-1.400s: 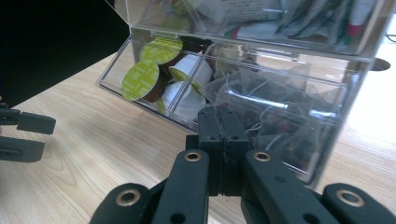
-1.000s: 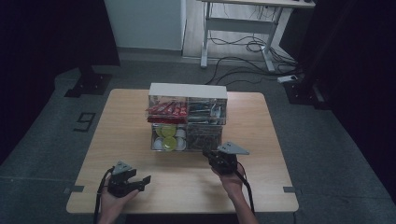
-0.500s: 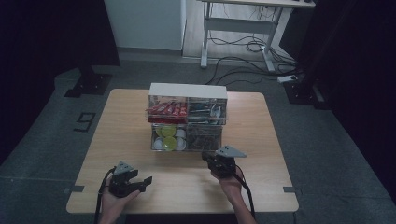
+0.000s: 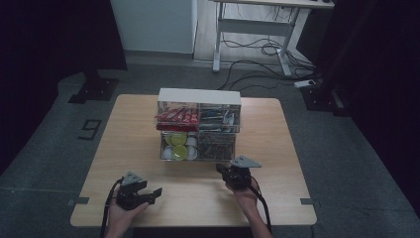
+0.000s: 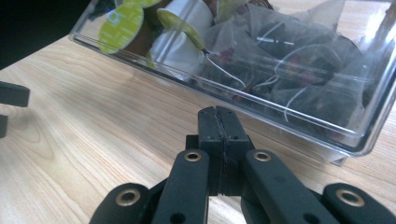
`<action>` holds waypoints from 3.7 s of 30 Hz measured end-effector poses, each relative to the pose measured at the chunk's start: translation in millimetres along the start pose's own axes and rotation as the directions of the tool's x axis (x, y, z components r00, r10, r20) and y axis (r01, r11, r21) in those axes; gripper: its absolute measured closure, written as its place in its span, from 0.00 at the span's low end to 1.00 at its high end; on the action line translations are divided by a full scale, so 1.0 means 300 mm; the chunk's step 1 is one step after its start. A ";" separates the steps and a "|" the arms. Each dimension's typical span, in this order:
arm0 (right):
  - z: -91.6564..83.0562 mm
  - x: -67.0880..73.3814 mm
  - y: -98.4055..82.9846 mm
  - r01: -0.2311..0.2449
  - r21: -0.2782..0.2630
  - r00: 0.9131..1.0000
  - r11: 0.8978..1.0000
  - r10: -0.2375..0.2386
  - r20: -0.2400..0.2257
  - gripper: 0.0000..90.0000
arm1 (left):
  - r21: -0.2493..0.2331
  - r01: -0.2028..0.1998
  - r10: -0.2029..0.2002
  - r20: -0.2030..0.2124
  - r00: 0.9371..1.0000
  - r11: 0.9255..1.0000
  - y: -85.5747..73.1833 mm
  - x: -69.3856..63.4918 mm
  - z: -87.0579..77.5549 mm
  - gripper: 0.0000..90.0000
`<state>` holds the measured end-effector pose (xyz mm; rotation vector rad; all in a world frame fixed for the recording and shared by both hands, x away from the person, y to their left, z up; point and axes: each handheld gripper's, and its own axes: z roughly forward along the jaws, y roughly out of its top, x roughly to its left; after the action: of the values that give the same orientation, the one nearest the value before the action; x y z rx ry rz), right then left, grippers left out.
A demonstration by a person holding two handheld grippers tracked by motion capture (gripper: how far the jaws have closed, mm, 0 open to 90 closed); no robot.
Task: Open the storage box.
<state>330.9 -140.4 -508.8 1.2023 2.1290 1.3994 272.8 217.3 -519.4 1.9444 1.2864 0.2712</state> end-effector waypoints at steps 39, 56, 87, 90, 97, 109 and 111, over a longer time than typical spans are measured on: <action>-0.009 -0.034 -0.008 -0.020 -0.036 0.999 0.999 0.022 0.047 0.99 | 0.012 -0.006 0.006 0.000 1.000 1.000 -0.001 -0.005 0.007 0.31; -0.039 -0.026 0.020 -0.022 -0.087 0.999 0.996 0.025 0.039 0.99 | 0.024 -0.007 0.007 -0.003 1.000 1.000 -0.002 -0.009 0.015 0.31; -0.065 -0.024 0.088 -0.017 -0.136 0.999 0.990 0.024 0.049 0.99 | 0.025 -0.006 0.005 0.003 1.000 1.000 0.000 -0.013 0.010 0.31; -0.064 -0.029 0.099 -0.023 -0.139 0.998 0.990 0.030 0.049 0.99 | 0.026 -0.006 0.006 0.003 1.000 1.000 0.000 -0.013 0.010 0.31; -0.062 -0.031 0.114 -0.024 -0.142 0.998 0.990 0.032 0.050 0.99 | 0.034 -0.007 0.007 0.002 1.000 0.999 -0.002 -0.013 0.016 0.31; -0.049 -0.026 0.158 -0.016 -0.144 0.998 0.989 0.023 0.052 0.99 | 0.034 -0.005 0.005 0.002 1.000 0.999 -0.002 -0.014 0.018 0.31; -0.049 -0.028 0.170 -0.017 -0.150 0.998 0.989 0.025 0.052 0.99 | 0.037 -0.007 0.007 0.002 1.000 0.999 -0.002 -0.012 0.017 0.31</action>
<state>350.3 -147.6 -459.0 1.1942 1.9432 1.4895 273.4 211.8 -522.5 1.9800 1.2920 0.2501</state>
